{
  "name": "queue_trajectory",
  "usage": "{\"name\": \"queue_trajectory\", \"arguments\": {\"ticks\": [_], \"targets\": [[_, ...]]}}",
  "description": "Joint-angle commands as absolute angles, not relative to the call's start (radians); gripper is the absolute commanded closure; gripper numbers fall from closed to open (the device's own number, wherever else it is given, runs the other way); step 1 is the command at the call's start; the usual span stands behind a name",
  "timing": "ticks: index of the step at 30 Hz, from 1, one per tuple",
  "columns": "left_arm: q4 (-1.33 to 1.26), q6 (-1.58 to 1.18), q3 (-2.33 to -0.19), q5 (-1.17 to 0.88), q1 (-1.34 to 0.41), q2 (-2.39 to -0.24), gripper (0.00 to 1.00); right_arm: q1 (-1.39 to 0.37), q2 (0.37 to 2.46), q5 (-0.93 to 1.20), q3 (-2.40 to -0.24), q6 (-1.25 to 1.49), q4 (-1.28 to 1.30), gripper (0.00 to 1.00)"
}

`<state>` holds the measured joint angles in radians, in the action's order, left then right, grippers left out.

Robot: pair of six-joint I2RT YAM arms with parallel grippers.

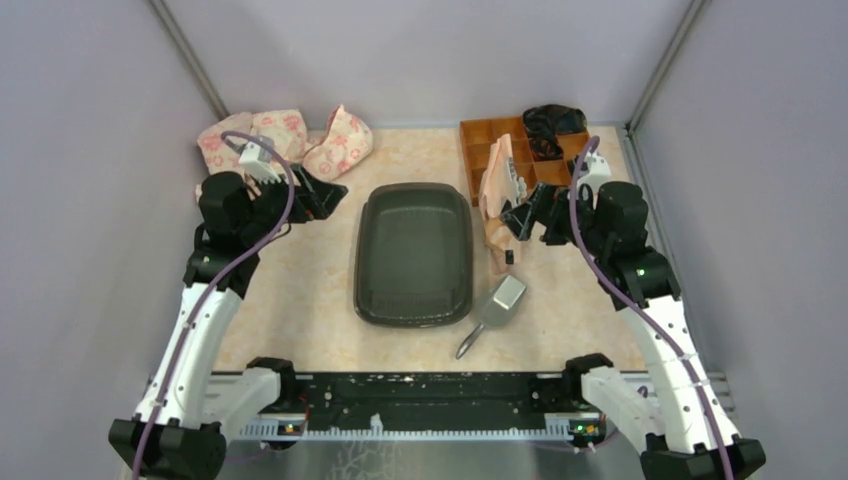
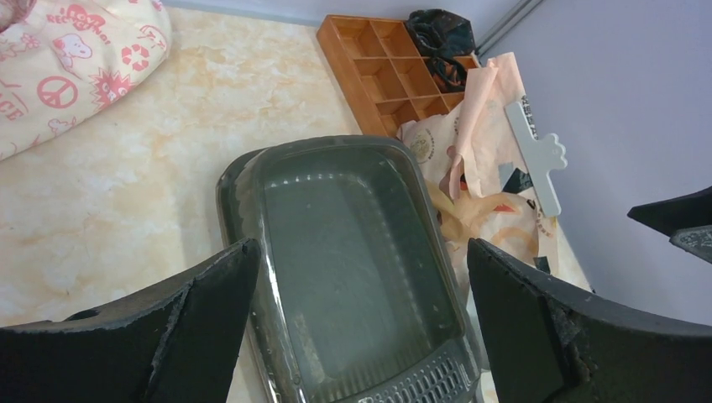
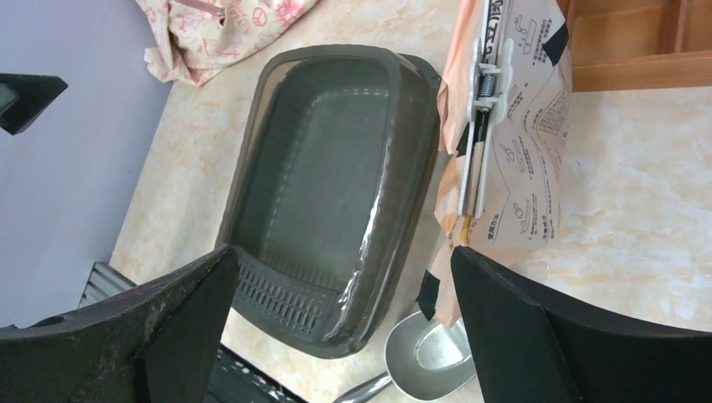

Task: Fill the litter box with clean litter
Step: Remove the clamp from the cat litter bag.

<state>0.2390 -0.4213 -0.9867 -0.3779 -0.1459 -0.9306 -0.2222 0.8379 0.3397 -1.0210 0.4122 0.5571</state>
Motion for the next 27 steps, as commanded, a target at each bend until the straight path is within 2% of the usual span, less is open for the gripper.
{"name": "queue_trajectory", "arguments": {"ticks": [1, 13, 20, 27], "targets": [[0.232, -0.378, -0.999, -0.413, -0.153, -0.949, 0.01, -0.231, 0.809, 0.312, -1.054, 0.411, 0.536, 0.01], [0.246, -0.328, -1.044, -0.472, -0.183, -1.022, 0.01, -0.231, 0.861, 0.336, -1.081, 0.459, 0.518, 0.02], [0.242, -0.313, -1.108, -0.347, -0.354, -1.119, 0.01, -0.231, 0.947, 0.407, -1.149, 0.494, 0.600, 0.02], [0.257, -0.219, -1.248, -0.207, -0.577, -1.305, 0.01, -0.231, 0.954, 0.107, -1.216, 0.389, 0.658, 0.02]]}}
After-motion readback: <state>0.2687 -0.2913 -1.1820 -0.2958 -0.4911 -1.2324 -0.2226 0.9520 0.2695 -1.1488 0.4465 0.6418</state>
